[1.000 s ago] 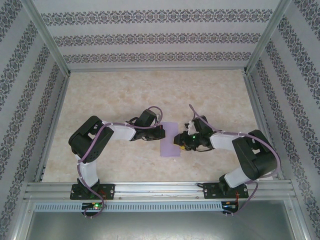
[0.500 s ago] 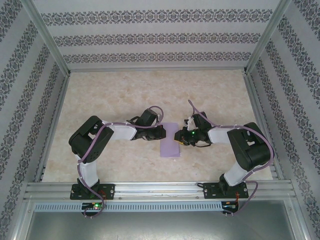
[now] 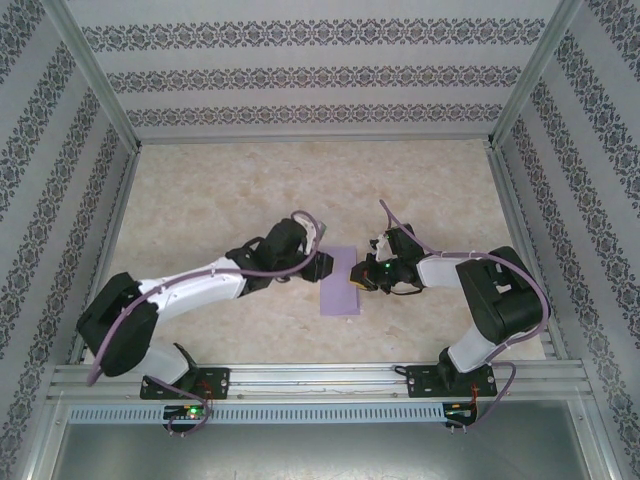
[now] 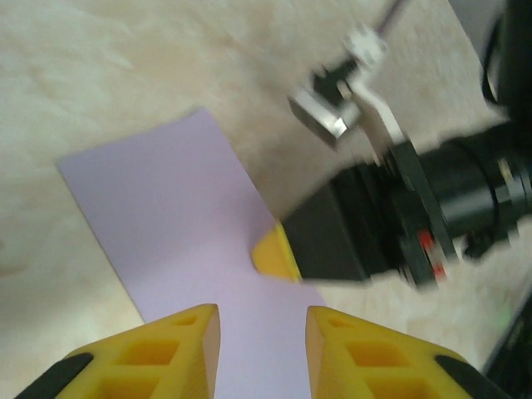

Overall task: Fold a paper plane with a square sheet of paper (fold left side to right side)
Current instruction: Fold the triangle a second time at the center of the table.

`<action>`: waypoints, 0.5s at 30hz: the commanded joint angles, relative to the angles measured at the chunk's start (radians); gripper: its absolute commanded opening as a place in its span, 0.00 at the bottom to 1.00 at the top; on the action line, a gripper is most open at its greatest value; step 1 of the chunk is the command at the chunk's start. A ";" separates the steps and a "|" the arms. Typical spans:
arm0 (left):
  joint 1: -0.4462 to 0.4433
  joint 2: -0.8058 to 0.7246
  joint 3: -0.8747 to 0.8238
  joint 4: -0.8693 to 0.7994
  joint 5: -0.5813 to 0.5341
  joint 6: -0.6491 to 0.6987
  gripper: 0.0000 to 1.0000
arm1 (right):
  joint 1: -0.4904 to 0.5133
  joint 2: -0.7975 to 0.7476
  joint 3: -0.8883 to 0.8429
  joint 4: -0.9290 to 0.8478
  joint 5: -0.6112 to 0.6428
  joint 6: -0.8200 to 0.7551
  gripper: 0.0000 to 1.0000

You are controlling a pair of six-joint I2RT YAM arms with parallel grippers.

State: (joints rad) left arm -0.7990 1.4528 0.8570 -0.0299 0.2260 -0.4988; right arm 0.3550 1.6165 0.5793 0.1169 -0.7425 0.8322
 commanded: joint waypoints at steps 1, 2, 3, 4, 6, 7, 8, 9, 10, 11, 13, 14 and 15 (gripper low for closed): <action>-0.105 -0.046 -0.056 -0.087 -0.120 0.134 0.36 | -0.011 -0.026 -0.009 -0.008 -0.014 0.042 0.05; -0.143 -0.052 -0.062 -0.088 -0.148 0.147 0.37 | -0.011 -0.026 -0.010 -0.010 -0.015 0.047 0.05; -0.178 -0.052 -0.061 -0.091 -0.173 0.161 0.39 | -0.011 -0.026 -0.009 -0.015 -0.015 0.051 0.05; -0.217 -0.047 -0.058 -0.096 -0.206 0.176 0.41 | -0.011 -0.027 -0.006 -0.021 -0.016 0.057 0.05; -0.282 -0.024 -0.039 -0.113 -0.264 0.203 0.46 | -0.011 -0.033 -0.004 -0.026 -0.012 0.066 0.05; -0.312 -0.007 -0.024 -0.122 -0.292 0.216 0.49 | -0.011 -0.036 -0.004 -0.030 -0.009 0.069 0.05; -0.338 0.013 -0.008 -0.131 -0.318 0.226 0.51 | -0.011 -0.039 -0.003 -0.036 -0.007 0.070 0.05; -0.358 0.034 0.009 -0.143 -0.344 0.233 0.53 | -0.011 -0.041 -0.001 -0.042 -0.003 0.070 0.05; -0.372 0.053 0.024 -0.151 -0.359 0.240 0.55 | -0.011 -0.043 -0.001 -0.046 0.000 0.068 0.05; -0.385 0.076 0.041 -0.158 -0.370 0.248 0.57 | -0.011 -0.044 -0.001 -0.050 0.002 0.067 0.05; -0.403 0.119 0.068 -0.169 -0.395 0.260 0.60 | -0.012 -0.047 -0.001 -0.057 0.005 0.064 0.05; -0.410 0.141 0.082 -0.171 -0.404 0.265 0.61 | -0.011 -0.049 -0.002 -0.059 0.008 0.063 0.05; -0.415 0.164 0.096 -0.176 -0.421 0.266 0.62 | -0.011 -0.050 -0.004 -0.059 0.011 0.065 0.05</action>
State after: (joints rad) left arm -1.1942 1.5749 0.9077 -0.1490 -0.1017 -0.2855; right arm 0.3550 1.5917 0.5793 0.0807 -0.7422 0.8890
